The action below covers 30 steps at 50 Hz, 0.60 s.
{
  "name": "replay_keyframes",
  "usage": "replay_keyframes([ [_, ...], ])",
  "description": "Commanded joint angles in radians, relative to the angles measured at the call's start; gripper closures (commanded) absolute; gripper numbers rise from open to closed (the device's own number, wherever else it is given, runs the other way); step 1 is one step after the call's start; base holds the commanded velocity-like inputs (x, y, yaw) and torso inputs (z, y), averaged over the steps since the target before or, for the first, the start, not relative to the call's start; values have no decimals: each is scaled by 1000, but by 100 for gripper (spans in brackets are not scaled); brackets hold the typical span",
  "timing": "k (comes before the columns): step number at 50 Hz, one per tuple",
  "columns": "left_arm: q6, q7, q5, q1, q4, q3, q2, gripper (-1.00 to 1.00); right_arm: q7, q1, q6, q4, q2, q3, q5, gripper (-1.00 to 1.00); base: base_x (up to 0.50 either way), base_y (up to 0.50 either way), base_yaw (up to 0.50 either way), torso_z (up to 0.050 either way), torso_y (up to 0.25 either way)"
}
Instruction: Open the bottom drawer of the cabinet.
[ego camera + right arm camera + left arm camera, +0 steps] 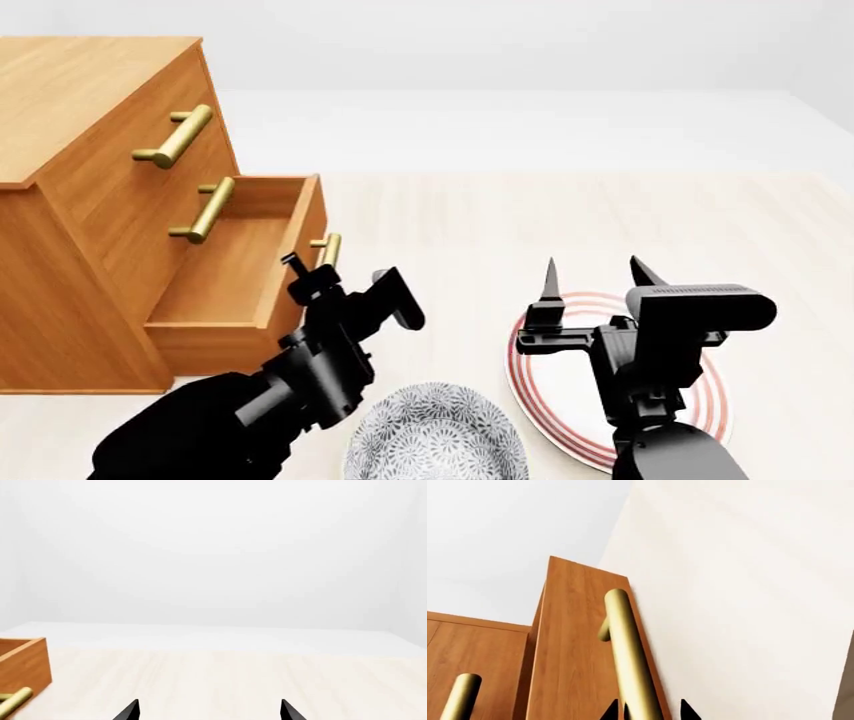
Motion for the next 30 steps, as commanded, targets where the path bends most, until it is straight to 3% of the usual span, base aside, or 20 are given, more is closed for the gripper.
replay_keyframes([
  [1,32,-8,6,-31,46,4,9,100,4,2,-2,3,3,-4,3,-100,0,0,-6,0,0],
  [3,20,0,11,-28,54,9,9,100,5,3,-3,5,3,-4,4,-100,8,-1,-3,0,0],
  [4,19,2,14,-28,56,10,9,-100,6,3,-3,6,3,-4,5,-100,0,0,0,0,0],
  [21,24,-27,-3,-61,100,-21,4,-100,13,4,-5,4,8,-8,12,-100,0,0,0,0,0],
  [27,-90,-129,-157,-157,533,-180,-198,-100,9,12,-9,27,6,-12,16,-100,0,0,0,0,0],
  [30,-124,-177,-216,-196,647,-254,-259,-100,9,16,-9,35,6,-12,19,-100,0,0,0,0,0],
])
